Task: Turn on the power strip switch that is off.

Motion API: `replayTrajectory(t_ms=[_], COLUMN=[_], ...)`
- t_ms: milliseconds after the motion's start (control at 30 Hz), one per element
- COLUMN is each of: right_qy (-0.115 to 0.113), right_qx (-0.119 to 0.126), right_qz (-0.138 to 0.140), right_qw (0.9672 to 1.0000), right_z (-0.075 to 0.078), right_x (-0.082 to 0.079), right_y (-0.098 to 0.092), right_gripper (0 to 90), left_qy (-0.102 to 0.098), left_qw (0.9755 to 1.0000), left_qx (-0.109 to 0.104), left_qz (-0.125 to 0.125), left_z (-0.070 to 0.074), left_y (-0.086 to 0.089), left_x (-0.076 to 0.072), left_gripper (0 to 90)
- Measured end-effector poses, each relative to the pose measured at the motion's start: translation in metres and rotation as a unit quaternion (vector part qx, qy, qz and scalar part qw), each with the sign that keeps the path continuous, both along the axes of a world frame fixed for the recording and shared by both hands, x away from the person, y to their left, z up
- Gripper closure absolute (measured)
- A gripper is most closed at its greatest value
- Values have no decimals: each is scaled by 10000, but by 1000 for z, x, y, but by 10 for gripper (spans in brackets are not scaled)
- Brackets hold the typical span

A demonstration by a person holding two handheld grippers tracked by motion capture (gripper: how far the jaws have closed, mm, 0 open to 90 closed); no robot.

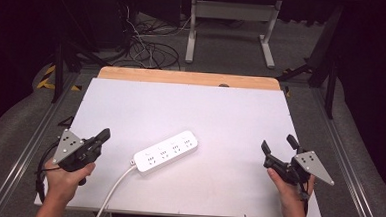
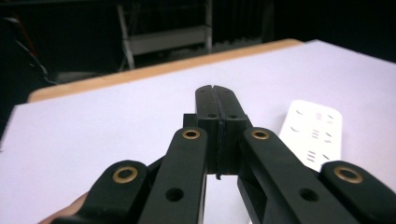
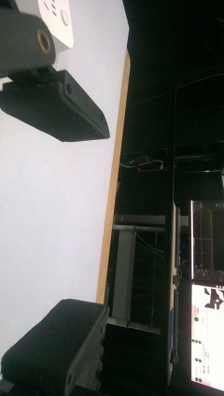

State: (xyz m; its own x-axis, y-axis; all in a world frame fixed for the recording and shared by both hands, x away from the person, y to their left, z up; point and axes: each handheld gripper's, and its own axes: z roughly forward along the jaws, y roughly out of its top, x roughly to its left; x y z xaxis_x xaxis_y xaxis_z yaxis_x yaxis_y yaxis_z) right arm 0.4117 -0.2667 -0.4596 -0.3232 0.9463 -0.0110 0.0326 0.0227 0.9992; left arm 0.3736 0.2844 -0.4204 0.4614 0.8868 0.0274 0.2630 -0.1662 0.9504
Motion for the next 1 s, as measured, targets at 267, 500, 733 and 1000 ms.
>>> replayTrajectory(t_ms=[267,500,733,1000], right_qy=[43,36,57,72], right_qx=[-41,-32,-38,-60], right_qz=[27,11,29,28], right_qw=[10000,10000,10000,10000], right_z=[-1,-1,-1,-2], right_x=[1,1,2,2], right_y=[1,0,1,1], right_gripper=[140,141,144,145], left_qy=[546,942,1548,2056], left_qw=[9963,9903,9770,9623], left_qx=[480,738,1128,1423], left_qz=[-461,-702,-933,-1075], left_z=[4,6,-6,-12], left_y=[-30,-49,-69,-85], left_x=[17,31,44,53], left_gripper=[900,900,900,899])
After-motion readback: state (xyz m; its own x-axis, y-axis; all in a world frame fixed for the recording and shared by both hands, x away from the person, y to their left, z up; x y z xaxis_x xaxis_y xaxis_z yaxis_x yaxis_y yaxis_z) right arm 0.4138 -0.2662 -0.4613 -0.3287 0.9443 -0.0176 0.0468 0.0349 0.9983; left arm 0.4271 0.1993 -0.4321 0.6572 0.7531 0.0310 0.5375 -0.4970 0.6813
